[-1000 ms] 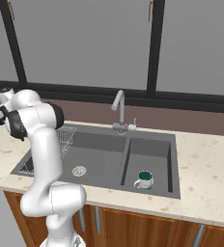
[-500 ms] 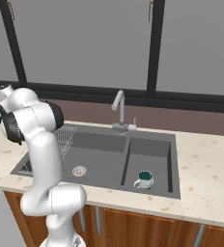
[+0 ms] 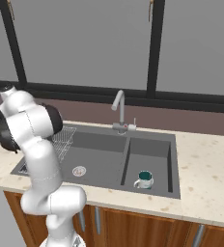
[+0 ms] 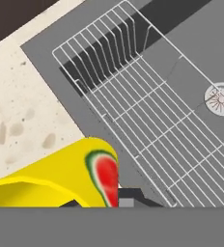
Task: Move any existing items from the left basin to the right basin for drying. Then move the cup from the counter to the left basin of the sink for washing.
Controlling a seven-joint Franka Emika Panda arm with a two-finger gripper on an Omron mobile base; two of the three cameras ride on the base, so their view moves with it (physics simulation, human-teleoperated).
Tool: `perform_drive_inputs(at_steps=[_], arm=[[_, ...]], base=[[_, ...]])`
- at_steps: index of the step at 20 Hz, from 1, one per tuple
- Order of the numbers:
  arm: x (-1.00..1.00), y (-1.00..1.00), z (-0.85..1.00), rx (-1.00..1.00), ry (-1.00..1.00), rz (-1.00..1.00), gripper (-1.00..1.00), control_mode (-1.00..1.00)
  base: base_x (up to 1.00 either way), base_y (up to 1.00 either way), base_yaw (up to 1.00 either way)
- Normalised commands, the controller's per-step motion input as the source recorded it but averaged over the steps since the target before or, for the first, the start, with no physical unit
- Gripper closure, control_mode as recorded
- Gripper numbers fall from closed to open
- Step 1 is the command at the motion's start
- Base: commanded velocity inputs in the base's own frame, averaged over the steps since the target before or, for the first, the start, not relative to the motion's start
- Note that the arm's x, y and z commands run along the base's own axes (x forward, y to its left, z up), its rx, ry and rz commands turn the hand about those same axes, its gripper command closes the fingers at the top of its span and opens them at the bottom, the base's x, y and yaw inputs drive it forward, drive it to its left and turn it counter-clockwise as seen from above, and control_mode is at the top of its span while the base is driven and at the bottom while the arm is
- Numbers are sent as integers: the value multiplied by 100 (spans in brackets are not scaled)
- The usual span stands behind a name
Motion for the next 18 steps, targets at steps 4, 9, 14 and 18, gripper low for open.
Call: perform_drive_inputs(at_steps=[4, 9, 14, 18], arm=[[-18, -54, 3, 0, 0, -11, 100, -100], [-16, -56, 2, 0, 0, -11, 100, -100], [-12, -60, 0, 0, 0, -13, 100, -100], [-9, -63, 0, 0, 0, -12, 100, -100]], base=[[0, 0, 0], [0, 0, 0], [0, 0, 0], [0, 0, 0]])
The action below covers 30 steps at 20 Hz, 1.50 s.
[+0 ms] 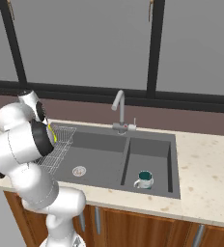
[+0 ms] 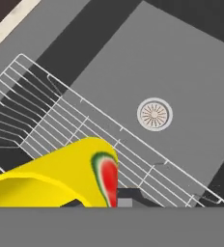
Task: Move any existing items from the left basin to the right basin for drying. Then move the cup from the counter to the left basin of the sink for washing.
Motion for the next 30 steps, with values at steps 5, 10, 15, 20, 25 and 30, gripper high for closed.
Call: perform_drive_inputs(at_steps=[5, 10, 15, 20, 25, 30], arm=[[-9, -61, 0, 0, 0, -13, 100, -100], [-3, -51, -2, 0, 0, -12, 100, -100], [0, -40, -23, 0, 0, -6, 100, -100], [0, -41, -35, 2, 0, -3, 100, -100], [0, -37, -35, 5, 1, -1, 100, -100], [0, -35, -27, 9, 0, 0, 100, -100]], base=[[0, 0, 0], [0, 0, 0], [0, 0, 0], [0, 0, 0], [0, 0, 0], [0, 0, 0]])
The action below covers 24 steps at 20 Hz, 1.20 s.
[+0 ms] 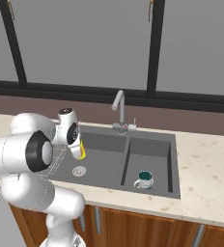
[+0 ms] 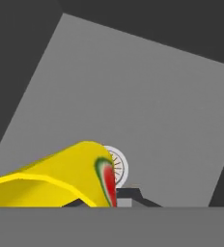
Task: Move any existing items from the left basin to the right basin for drying. Then move the cup from the counter to the left basin of the sink for washing.
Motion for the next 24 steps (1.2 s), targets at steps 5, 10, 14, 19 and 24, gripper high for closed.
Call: perform_drive_inputs(at_steps=[5, 10, 14, 19, 24], arm=[[1, -23, -21, 6, 1, 0, 100, -100], [9, -9, -19, 1, 6, 0, 100, -100], [16, 0, -21, 0, 9, 0, 100, -100], [16, -1, -18, 0, 7, 0, 100, -100], [10, -4, -18, 1, 3, 0, 100, -100]], base=[[0, 0, 0], [0, 0, 0], [0, 0, 0], [0, 0, 0], [0, 0, 0]])
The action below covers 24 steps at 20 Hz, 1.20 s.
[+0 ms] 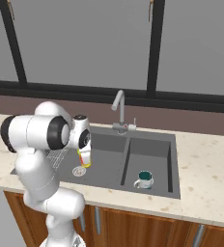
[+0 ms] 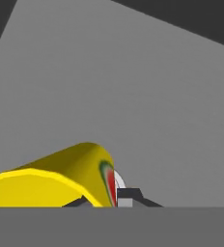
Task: Move any existing items from the left basin to the right basin for drying. Then move the cup from the counter to the left basin of the sink for washing.
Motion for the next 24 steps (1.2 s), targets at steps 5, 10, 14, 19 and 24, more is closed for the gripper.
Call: perform_drive_inputs(at_steps=[5, 10, 14, 19, 24], arm=[[1, -2, -20, 2, 0, 0, 100, -100], [0, -1, -23, 2, 0, 0, 100, -100], [0, 0, -18, 1, 0, 0, 100, -100], [0, 0, -17, 0, 0, 0, 100, -100], [0, 0, -19, 0, 0, 0, 100, -100]], base=[[0, 0, 0], [0, 0, 0], [0, 0, 0], [0, 0, 0], [0, 0, 0]])
